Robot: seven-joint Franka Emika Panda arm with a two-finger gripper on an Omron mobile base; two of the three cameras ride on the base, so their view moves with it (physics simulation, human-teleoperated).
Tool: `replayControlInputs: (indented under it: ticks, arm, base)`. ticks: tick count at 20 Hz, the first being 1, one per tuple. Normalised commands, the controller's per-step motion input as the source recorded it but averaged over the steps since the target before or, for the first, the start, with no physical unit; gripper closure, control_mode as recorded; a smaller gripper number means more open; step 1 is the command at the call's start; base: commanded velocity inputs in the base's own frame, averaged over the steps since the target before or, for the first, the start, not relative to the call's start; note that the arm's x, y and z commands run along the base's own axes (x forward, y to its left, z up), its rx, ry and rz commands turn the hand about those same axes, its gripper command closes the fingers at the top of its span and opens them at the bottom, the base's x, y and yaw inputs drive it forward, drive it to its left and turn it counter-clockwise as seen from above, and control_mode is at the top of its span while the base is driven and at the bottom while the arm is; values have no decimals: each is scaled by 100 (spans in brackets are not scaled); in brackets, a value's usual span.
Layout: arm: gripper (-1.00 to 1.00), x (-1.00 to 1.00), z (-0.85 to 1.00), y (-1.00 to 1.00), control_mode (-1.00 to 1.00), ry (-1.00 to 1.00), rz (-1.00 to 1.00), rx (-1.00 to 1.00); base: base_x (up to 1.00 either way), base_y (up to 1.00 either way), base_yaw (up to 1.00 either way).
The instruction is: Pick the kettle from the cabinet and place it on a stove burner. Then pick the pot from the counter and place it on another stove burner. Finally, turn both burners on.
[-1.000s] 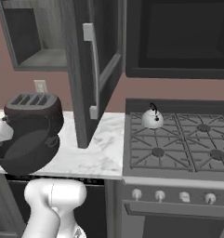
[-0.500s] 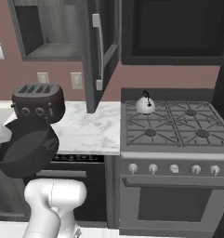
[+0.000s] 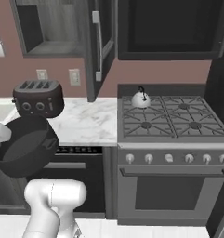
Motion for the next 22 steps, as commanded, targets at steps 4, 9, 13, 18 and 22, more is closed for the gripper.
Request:
replayControlInputs:
  ticks: [4, 9, 13, 18, 22]
  arm:
    - [100, 0, 0, 0, 100, 0, 0, 0]
    - [100, 0, 0, 0, 100, 0, 0, 0]
    - [100, 0, 0, 0, 100, 0, 0, 0]
    - [100, 0, 0, 0, 100, 0, 0, 0]
    - [100, 0, 0, 0, 100, 0, 0, 0]
  base:
    - [-19, -34, -3]
    - [-9, -39, -1]
    - [-1, -48, 0]
    - [-2, -53, 0]
    - [-1, -55, 0]
